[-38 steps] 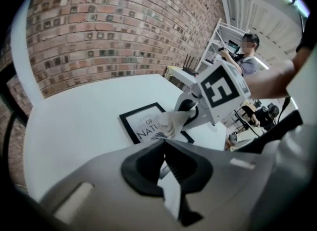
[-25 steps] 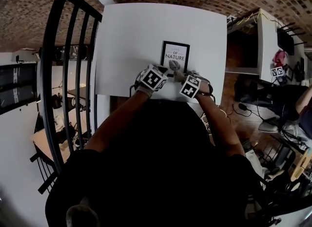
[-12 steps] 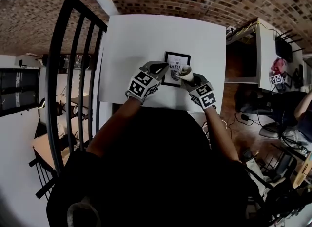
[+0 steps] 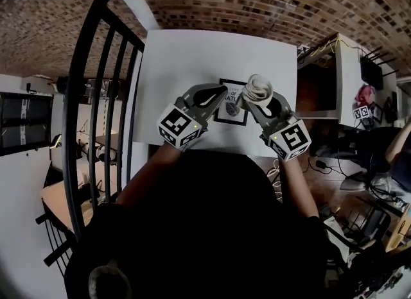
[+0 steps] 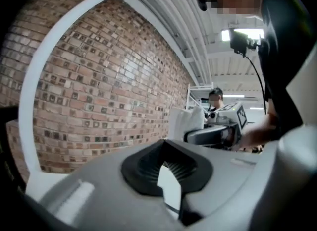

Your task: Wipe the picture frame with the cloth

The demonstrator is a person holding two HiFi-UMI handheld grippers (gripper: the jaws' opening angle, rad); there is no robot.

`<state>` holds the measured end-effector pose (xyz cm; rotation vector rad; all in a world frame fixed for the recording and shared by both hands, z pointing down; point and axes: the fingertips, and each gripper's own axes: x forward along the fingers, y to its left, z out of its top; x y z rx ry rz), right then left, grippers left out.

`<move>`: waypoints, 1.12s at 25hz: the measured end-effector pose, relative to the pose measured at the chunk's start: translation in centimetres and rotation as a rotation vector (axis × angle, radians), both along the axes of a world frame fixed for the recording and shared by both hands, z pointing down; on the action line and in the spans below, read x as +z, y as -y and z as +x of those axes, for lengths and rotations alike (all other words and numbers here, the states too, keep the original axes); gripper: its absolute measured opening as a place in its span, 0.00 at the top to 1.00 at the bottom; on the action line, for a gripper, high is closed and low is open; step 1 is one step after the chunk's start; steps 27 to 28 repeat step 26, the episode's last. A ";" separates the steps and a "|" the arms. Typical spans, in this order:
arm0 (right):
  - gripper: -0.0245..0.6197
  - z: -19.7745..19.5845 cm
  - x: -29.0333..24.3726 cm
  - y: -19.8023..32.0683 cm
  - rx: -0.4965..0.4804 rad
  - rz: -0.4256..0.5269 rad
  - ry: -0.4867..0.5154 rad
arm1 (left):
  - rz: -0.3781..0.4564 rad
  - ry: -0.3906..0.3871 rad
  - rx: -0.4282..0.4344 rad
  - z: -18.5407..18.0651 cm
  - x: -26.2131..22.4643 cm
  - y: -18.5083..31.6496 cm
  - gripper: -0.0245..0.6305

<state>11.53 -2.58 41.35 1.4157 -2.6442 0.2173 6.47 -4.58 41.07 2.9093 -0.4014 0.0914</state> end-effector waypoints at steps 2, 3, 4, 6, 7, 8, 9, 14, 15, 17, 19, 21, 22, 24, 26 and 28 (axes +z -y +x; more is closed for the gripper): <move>0.80 -0.6 -1.6 -0.1 -0.011 0.047 -0.027 | 0.032 -0.036 -0.004 -0.3 -1.8 0.0 0.96; 0.80 -0.9 -2.3 -0.1 -0.013 0.063 -0.039 | 0.048 -0.049 -0.005 -0.4 -2.5 0.0 0.96; 0.80 -1.1 -2.7 -0.2 -0.015 0.075 -0.047 | 0.064 -0.056 -0.003 -0.5 -3.1 0.0 0.96; 0.80 -1.3 -3.2 -0.1 -0.015 0.085 -0.054 | 0.083 -0.052 0.005 -0.5 -3.9 -0.1 0.96; 0.80 -1.5 -3.4 -0.1 -0.018 0.085 -0.051 | 0.083 -0.045 0.006 -0.5 -4.2 -0.1 0.96; 0.80 -1.7 -3.3 -0.1 -0.021 0.085 -0.050 | 0.081 -0.041 0.006 -0.5 -4.4 -0.2 0.96; 0.80 -1.8 -3.2 0.0 -0.023 0.085 -0.052 | 0.079 -0.042 0.006 -0.6 -4.5 -0.2 0.96; 0.80 -2.3 -2.8 -0.1 -0.028 0.046 -0.023 | 0.069 -0.041 0.007 -0.5 -4.2 -0.9 0.96; 0.80 -2.2 -2.6 -0.1 -0.031 0.043 -0.021 | 0.067 -0.041 0.008 -0.3 -4.2 -1.0 0.96; 0.80 -1.8 -2.0 -0.2 -0.028 0.045 -0.024 | 0.067 -0.042 0.011 -0.1 -4.2 -1.2 0.96; 0.80 -1.9 -1.9 -0.1 -0.028 0.048 -0.024 | 0.067 -0.040 0.014 -0.1 -4.2 -1.2 0.96; 0.80 -2.3 -2.3 0.0 -0.035 0.044 -0.019 | 0.064 -0.039 0.015 -0.1 -4.1 -1.3 0.96; 0.80 -2.4 -2.4 0.0 -0.036 0.041 -0.018 | 0.062 -0.040 0.016 -0.1 -4.1 -1.3 0.96; 0.80 -2.3 -2.3 0.0 -0.036 0.037 -0.021 | 0.060 -0.042 0.022 0.0 -3.7 -1.4 0.96; 0.80 -1.9 -1.8 -0.1 -0.031 0.031 -0.033 | 0.063 -0.047 0.032 0.2 -3.2 -1.5 0.96; 0.80 -1.9 -1.8 -0.1 -0.031 0.031 -0.033 | 0.063 -0.047 0.032 0.2 -3.2 -1.5 0.96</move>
